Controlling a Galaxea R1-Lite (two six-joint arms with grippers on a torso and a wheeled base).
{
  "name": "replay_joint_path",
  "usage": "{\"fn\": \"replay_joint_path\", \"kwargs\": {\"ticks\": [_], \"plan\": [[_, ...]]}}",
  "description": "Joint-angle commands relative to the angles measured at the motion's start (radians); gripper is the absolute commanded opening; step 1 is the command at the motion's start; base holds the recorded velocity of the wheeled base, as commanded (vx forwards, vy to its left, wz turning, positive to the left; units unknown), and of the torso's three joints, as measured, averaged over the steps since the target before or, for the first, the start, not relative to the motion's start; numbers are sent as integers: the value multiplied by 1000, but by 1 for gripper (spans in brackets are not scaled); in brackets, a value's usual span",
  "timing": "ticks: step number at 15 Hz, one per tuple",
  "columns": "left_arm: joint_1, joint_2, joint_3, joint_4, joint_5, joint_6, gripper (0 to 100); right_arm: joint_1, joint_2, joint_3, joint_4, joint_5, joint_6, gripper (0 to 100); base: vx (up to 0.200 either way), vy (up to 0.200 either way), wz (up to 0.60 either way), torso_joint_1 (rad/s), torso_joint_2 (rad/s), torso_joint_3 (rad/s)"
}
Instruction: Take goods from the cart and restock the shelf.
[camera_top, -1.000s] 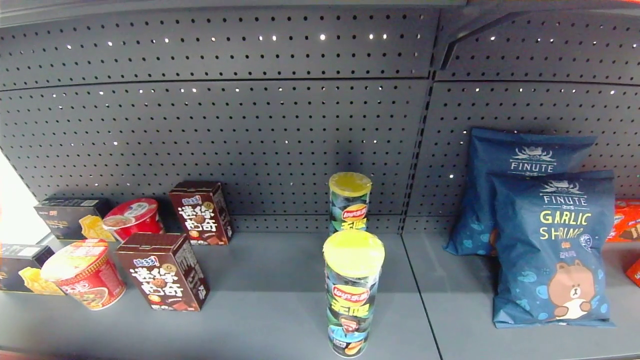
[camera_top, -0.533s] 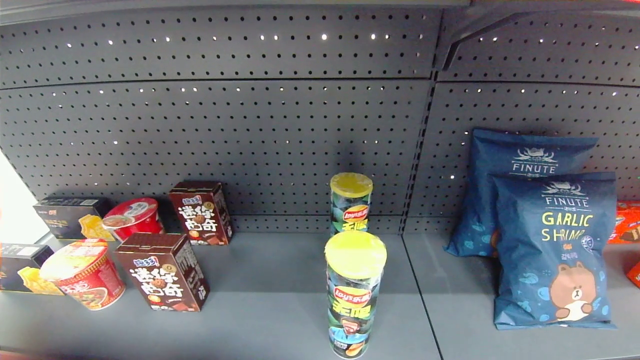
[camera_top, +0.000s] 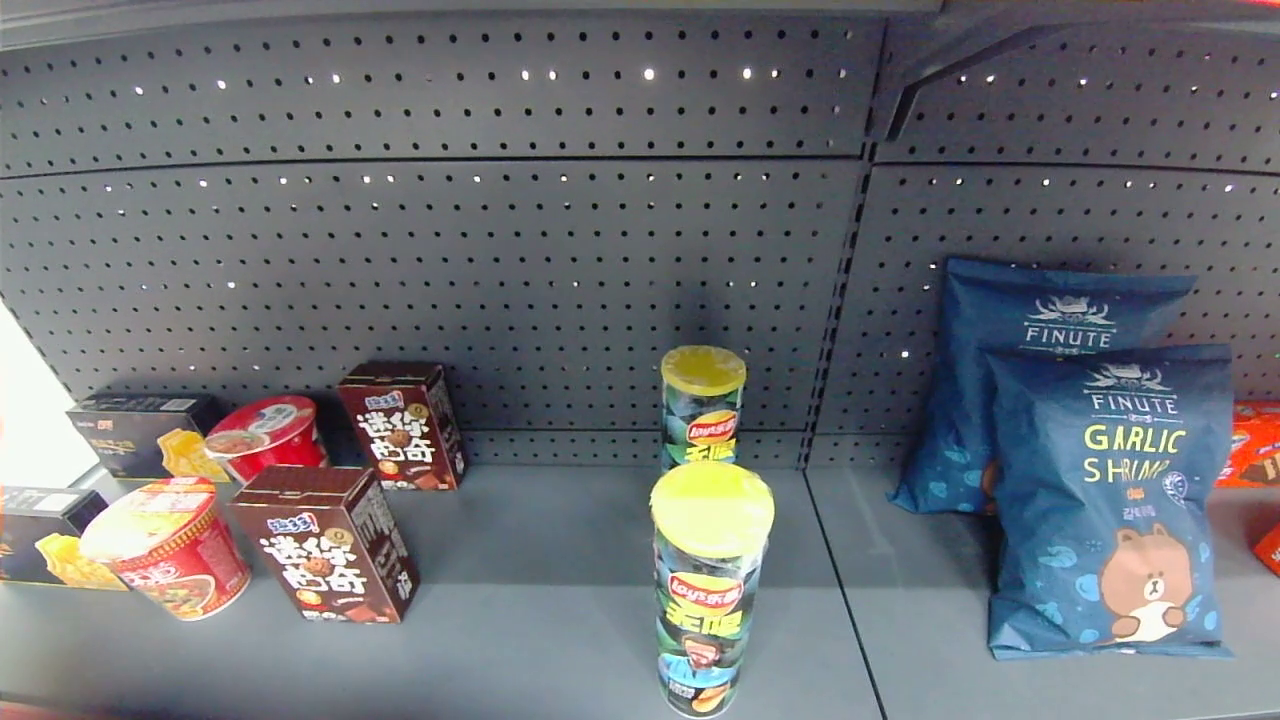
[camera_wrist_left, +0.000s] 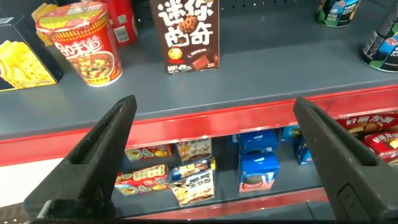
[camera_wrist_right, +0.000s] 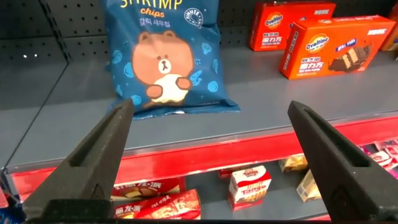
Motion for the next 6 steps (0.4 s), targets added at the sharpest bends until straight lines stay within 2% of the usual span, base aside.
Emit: {"fn": "replay_joint_path", "kwargs": {"ticks": [1, 6], "plan": [[0, 1, 0, 0, 0, 0, 100, 0, 2, 0, 0, 2, 0, 100, 0, 0, 0, 0, 0, 0], [0, 1, 0, 0, 0, -1, 100, 0, 2, 0, 0, 44, -9, 100, 0, 0, 0, 0, 0, 0]]}}
